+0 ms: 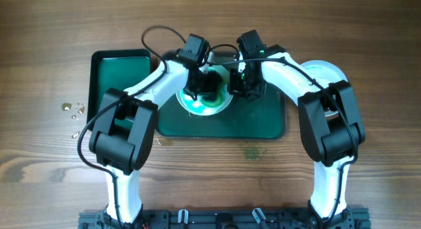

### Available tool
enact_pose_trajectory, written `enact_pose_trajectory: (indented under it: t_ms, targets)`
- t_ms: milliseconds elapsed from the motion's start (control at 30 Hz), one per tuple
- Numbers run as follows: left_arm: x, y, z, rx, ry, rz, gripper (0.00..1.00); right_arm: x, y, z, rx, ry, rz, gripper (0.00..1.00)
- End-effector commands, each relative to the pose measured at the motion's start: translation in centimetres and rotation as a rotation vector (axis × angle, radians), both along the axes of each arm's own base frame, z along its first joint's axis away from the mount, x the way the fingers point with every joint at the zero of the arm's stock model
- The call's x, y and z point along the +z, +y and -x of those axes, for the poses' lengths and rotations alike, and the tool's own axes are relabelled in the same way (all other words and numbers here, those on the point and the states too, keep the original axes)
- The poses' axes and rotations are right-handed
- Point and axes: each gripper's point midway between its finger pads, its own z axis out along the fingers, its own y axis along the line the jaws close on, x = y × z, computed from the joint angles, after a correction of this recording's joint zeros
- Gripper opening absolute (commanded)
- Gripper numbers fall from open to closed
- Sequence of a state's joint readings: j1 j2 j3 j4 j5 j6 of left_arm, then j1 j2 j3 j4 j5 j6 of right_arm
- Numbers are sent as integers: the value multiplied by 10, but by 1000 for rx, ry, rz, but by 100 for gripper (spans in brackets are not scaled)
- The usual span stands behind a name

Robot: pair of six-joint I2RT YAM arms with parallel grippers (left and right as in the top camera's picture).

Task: Clean dirty plates on tray and stack at the side
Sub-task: 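Scrub the plate in circles with the left gripper's sponge, right gripper holding rim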

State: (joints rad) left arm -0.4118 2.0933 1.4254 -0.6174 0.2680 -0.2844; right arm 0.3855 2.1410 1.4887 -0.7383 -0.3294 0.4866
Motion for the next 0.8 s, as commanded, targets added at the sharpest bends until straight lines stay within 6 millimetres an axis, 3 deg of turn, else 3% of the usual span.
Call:
enact_pose_trajectory:
  t_ms: [0,133,300,667,767]
  targets:
    - [15,94,-39,211,-147,-480,4,-15,-10,10,-6,38,54,4]
    - [23,103,-34,207,-123,-536,4,-15,-10,10,1,36,53,4]
    - [22,100,-17,192,-51,-523,4,-15,-9,10,5,34,49,4]
    - [82,100,13,199,5,-474,4,-13,-4,11,40,30,21,4]
    - [88,101,14,201,-3,-469,4,-11,-4,10,48,22,18,4]
